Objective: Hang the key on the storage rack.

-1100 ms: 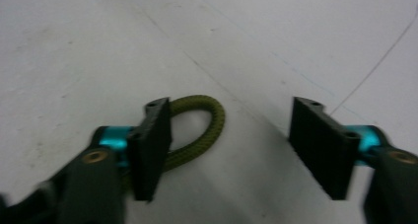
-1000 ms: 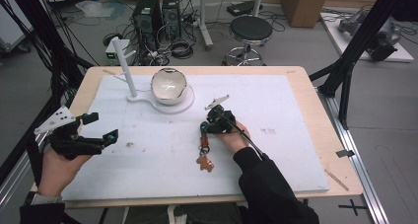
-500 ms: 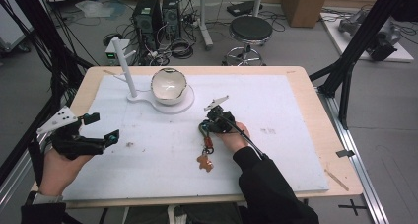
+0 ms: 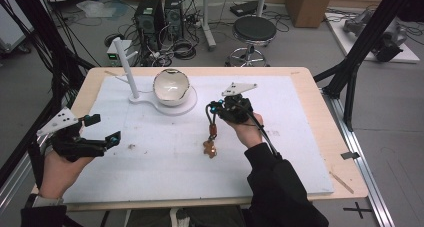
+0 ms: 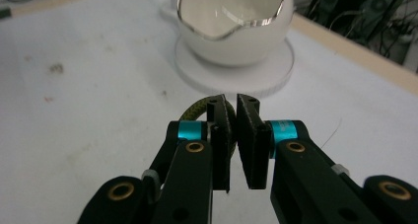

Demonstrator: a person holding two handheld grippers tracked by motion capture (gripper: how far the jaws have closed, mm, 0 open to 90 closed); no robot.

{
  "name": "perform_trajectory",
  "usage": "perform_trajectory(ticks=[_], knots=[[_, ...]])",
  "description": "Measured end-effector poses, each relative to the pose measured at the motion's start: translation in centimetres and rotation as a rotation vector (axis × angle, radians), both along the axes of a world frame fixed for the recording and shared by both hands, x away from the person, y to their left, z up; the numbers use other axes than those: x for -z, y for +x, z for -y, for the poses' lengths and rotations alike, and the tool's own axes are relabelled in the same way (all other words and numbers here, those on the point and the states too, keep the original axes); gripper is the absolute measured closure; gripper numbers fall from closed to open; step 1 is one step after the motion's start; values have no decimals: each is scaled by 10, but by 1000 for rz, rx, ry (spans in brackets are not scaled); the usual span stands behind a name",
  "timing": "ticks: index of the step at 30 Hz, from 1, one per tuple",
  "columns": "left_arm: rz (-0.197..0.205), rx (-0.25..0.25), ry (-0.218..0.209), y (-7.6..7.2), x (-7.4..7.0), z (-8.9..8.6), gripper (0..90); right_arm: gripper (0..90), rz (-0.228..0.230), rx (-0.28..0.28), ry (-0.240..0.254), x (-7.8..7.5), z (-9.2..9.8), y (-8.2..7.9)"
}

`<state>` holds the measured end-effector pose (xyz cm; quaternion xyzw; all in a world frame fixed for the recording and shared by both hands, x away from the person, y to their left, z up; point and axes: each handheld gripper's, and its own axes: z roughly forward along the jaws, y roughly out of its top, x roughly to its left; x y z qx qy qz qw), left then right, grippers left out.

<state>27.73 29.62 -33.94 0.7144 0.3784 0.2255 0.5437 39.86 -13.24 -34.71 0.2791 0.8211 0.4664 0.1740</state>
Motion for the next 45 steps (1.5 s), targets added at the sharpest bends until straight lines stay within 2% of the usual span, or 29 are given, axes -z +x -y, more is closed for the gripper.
perform_trajectory(ticks=[4,9,16,18,23,24,28,30,32,34,35,36,37,38,40,41,42,43,44,45], knots=[[2,-2,-3,0,0,0,17,848,50,5,63,-20,11,-6],[4,-5,-3,0,0,-1,17,848,81,7,101,-33,20,-10],[5,-5,-7,0,0,-1,17,848,84,-1,95,-34,19,-11],[2,-6,-8,0,0,-1,17,848,96,-16,83,-40,13,-14],[-2,-7,-7,1,2,-1,17,848,119,-53,89,-50,-1,-19],[-2,-6,-5,1,1,-1,17,848,115,-74,87,-53,-13,-18],[5,-2,-4,0,0,-1,17,848,131,-122,49,-58,-40,-14],[43,-20,7,0,1,-1,17,848,128,-151,30,-60,-57,-9],[59,-25,7,0,2,-2,17,848,127,-171,15,-62,-71,-4],[50,-24,-4,0,5,-4,17,848,124,-175,7,-62,-78,-2],[49,-25,-2,0,6,-4,17,847,121,-188,4,-62,-91,4],[46,-25,2,-1,7,-5,17,847,121,-188,4,-62,-91,4],[43,-27,-3,-2,8,-5,17,848,108,-193,1,-62,-103,9],[37,-27,-9,-4,9,-7,17,848,119,-203,-4,-61,-108,12],[37,-24,-14,-5,10,-7,17,848,117,-211,0,-61,-114,15],[38,-24,-18,-6,10,-7,17,848,106,-213,7,-60,-124,20],[39,-23,-18,-8,11,-6,17,848,106,-213,7,-60,-124,20],[37,-20,-19,-9,12,-6,17,848,102,-217,15,-60,-133,25],[39,-19,-19,-10,13,-5,17,848,102,-217,15,-60,-133,25],[40,-19,-24,-11,14,-4,17,848,93,-216,24,-61,-144,31]])
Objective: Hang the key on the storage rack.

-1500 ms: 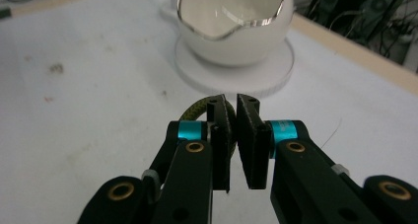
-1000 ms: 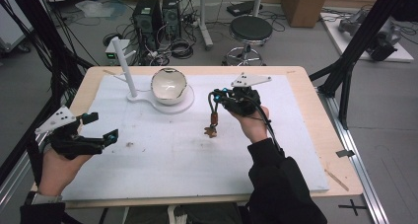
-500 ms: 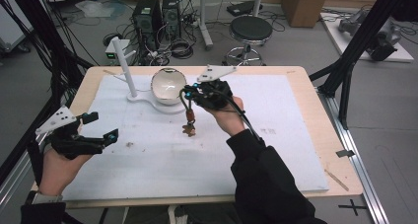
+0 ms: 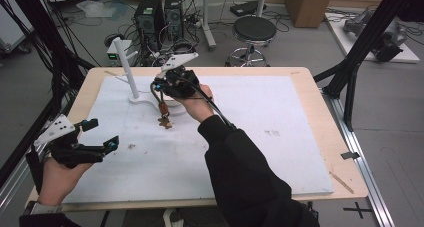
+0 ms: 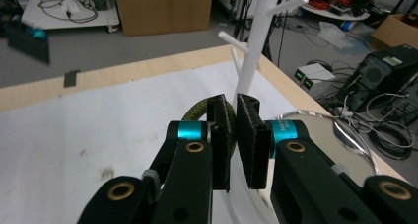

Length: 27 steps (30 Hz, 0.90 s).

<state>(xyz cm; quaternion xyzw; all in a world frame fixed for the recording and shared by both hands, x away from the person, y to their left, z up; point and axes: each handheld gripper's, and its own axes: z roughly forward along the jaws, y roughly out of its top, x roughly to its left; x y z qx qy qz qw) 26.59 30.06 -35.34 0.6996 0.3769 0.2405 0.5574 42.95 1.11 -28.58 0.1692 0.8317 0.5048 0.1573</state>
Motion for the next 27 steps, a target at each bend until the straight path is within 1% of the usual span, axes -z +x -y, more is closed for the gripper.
perform_trajectory(ticks=[2,3,4,5,6,7,8,9,10,11,12,13,14,15,16,17,18,19,20,22,24,25,26,27], knots=[[6,-4,6,-3,2,0,17,848,-1,-4,8,-1,-11,6],[6,-9,5,-4,3,0,17,848,-8,-3,4,-1,-17,8],[5,-13,5,-5,4,0,17,847,-6,0,1,-1,-22,10],[5,-13,5,-5,4,0,17,847,-6,0,1,-1,-22,10],[4,-16,8,-7,4,-1,17,848,7,-1,-12,-1,-37,15],[7,-22,10,-8,4,-2,17,848,7,-1,-12,-1,-37,15],[9,-24,9,-10,5,-3,17,848,4,-1,-15,0,-50,18],[9,-30,5,-14,5,-4,17,848,10,-7,-17,1,-56,21],[9,-30,5,-14,5,-4,17,848,12,-5,-25,1,-62,23],[7,-33,5,-17,6,-6,17,848,13,-4,-35,1,-67,25],[7,-33,5,-17,6,-6,17,848,21,-2,-35,1,-73,27],[8,-35,8,-18,6,-7,17,848,21,2,-33,0,-77,29],[7,-39,7,-20,7,-8,17,848,21,2,-33,0,-77,29],[4,-40,5,-23,8,-9,17,848,20,6,-26,-2,-86,33],[4,-40,5,-23,8,-9,17,847,26,12,-32,-3,-90,35],[6,-44,2,-25,8,-10,17,847,26,12,-32,-3,-90,35],[8,-45,1,-26,8,-10,17,847,20,20,-38,-5,-98,38],[9,-48,2,-28,8,-11,17,847,20,20,-38,-5,-98,38],[9,-52,5,-30,8,-12,17,848,39,28,-41,-7,-105,41],[13,-61,2,-34,8,-14,17,848,39,30,-40,-9,-111,43],[16,-66,3,-38,7,-17,17,847,43,37,-46,-9,-113,45],[15,-71,1,-40,7,-17,17,847,39,48,-49,-7,-118,49],[16,-73,6,-42,7,-18,17,847,39,48,-49,-7,-118,49],[17,-74,5,-44,7,-19,17,847,32,63,-51,-4,-121,53]])
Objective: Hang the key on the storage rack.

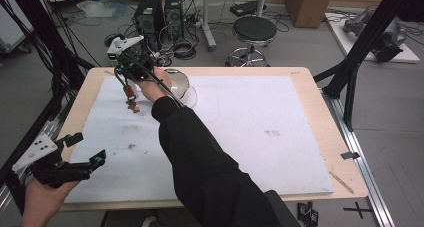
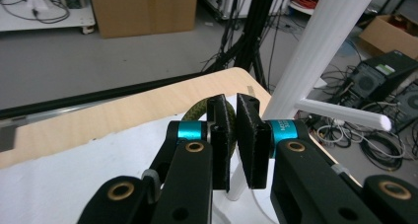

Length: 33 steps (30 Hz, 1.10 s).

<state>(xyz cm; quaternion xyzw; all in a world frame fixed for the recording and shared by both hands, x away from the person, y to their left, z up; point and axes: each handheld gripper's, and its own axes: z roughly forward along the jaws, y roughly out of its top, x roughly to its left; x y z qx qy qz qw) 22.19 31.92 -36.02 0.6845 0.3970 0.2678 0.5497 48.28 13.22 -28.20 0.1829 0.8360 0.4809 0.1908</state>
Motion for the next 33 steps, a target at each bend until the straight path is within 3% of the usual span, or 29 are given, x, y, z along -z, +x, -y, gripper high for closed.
perform_trajectory(ticks=[9,15,21,25,26,29,30,31,33], knots=[[2,-18,6,-13,0,-5,17,847,-23,40,-10,9,-13,14],[-1,-25,6,-14,0,-7,17,846,-35,74,-63,20,-18,19],[-1,-27,10,-14,0,-7,17,833,-40,59,-56,19,-17,19],[-1,-29,11,-15,-1,-8,17,694,-50,60,-19,16,-13,17],[-3,-32,9,-15,-1,-9,17,574,-57,61,-4,12,-9,16],[-5,-36,8,-13,-1,-10,17,389,-140,51,60,6,0,16],[-6,-35,7,-12,-2,-10,17,389,-140,51,60,6,0,16],[-6,-33,7,-11,-2,-9,17,277,-168,39,88,3,7,14],[-9,-30,10,-8,-3,-9,17,246,-177,23,98,2,10,14]])
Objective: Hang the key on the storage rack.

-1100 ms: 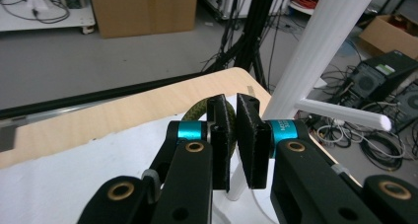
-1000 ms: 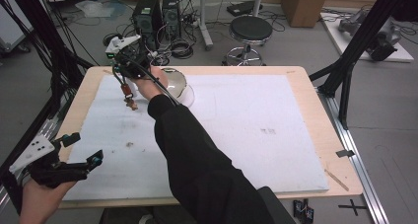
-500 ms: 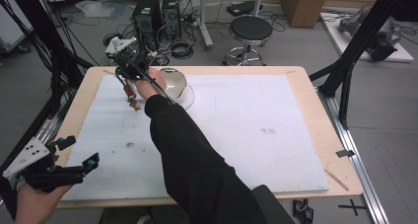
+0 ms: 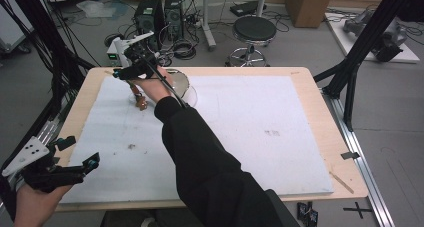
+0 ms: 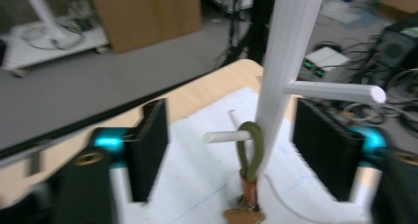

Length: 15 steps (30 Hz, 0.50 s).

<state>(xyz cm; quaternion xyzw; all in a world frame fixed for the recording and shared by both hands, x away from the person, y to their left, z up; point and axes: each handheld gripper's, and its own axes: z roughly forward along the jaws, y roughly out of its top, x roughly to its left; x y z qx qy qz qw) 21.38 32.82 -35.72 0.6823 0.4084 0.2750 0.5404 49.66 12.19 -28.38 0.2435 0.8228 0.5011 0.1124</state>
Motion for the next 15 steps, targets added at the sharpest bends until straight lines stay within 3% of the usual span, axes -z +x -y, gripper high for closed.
perform_trajectory(ticks=[2,4,5,9,10,11,13,14,15], knots=[[1,2,-3,4,-1,1,17,100,-34,-55,19,-2,15,-5],[2,9,-7,9,-2,2,17,100,-27,-54,21,-2,20,-7],[3,11,-5,11,-3,3,17,100,2,-69,24,-3,34,-12],[3,26,-11,21,-4,5,17,100,-13,-77,9,-3,55,-13],[1,31,-11,24,-4,6,17,100,-32,-79,-5,-4,70,-14],[-1,34,-11,27,-4,7,17,100,-32,-79,-5,-4,70,-14],[1,41,-12,32,-6,8,17,100,-31,-83,-14,-7,86,-16],[3,45,-14,35,-6,9,17,100,-9,-85,1,-9,105,-22],[4,49,-16,38,-7,9,17,100,-9,-85,1,-9,105,-22]])
